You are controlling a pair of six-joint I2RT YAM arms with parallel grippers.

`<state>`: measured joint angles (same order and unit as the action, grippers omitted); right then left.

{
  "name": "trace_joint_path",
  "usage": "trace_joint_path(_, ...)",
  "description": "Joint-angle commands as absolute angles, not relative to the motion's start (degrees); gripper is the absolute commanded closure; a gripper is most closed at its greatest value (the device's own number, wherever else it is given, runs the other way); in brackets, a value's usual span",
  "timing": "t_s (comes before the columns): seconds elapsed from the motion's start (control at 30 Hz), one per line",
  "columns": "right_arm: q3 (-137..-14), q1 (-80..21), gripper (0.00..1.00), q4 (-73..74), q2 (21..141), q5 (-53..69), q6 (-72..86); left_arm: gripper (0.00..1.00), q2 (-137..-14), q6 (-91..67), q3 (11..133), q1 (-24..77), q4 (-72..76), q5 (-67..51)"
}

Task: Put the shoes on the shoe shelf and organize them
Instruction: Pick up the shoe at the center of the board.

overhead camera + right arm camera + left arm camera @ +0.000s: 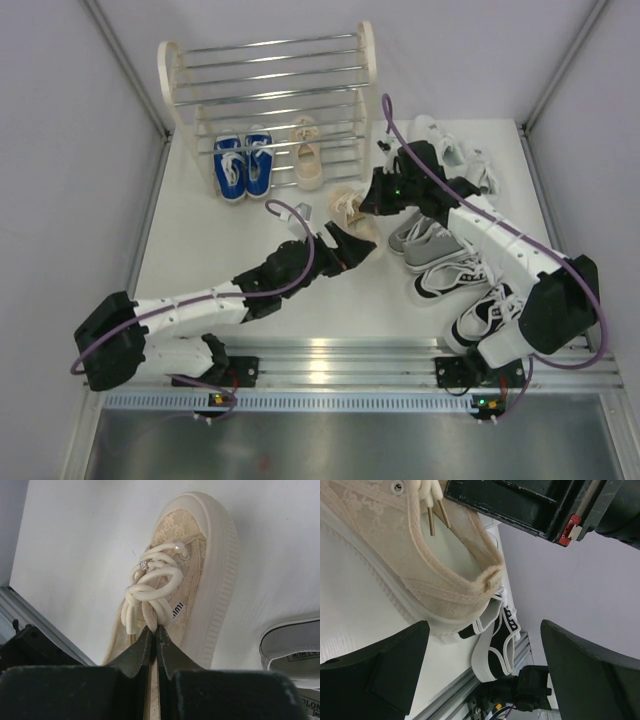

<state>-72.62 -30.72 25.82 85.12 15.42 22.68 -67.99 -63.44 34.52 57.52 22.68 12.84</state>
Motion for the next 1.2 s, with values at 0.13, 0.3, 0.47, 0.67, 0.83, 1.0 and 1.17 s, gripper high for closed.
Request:
trace_joint_path(0.13, -73.21, -29.36, 1.00, 18.28, 83.41, 18.46, 26.72, 0.02, -73.55, -63.28, 38.05, 60.73, 26.46, 15.45)
trace_joint_path(0.3, -72.07, -29.27, 1.00, 17.84, 82.62, 18.02, 26.72, 0.02, -76.11, -60.83, 42.10, 62.75, 18.63, 22.14)
trace_joint_path(0.47, -70.93, -29.27, 1.00, 16.79, 82.53, 18.46, 27.42, 0.02, -77.87, -55.47, 44.12, 65.47, 18.63, 30.12)
trace_joint_path(0.67, -69.96, -28.30, 1.00, 15.38, 82.18, 20.92, 30.14, 0.02, -80.95, -51.59, 45.27, 68.11, 18.81, 37.79)
trace_joint_path(0.83, -68.47, -26.81, 1.00, 14.42, 81.12, 21.45, 31.38, 0.02, -80.51, -53.70, 41.67, 70.66, 18.72, 42.26)
trace_joint_path(1.0, -67.85, -26.72, 1.00, 13.98, 81.30, 20.75, 31.64, 0.02, -79.28, -52.04, 40.78, 72.68, 18.72, 46.31)
trace_joint_path(1.17, -67.41, -26.72, 1.00, 13.80, 81.12, 20.21, 31.90, 0.02, -80.42, -49.92, 42.45, 73.91, 18.63, 48.77)
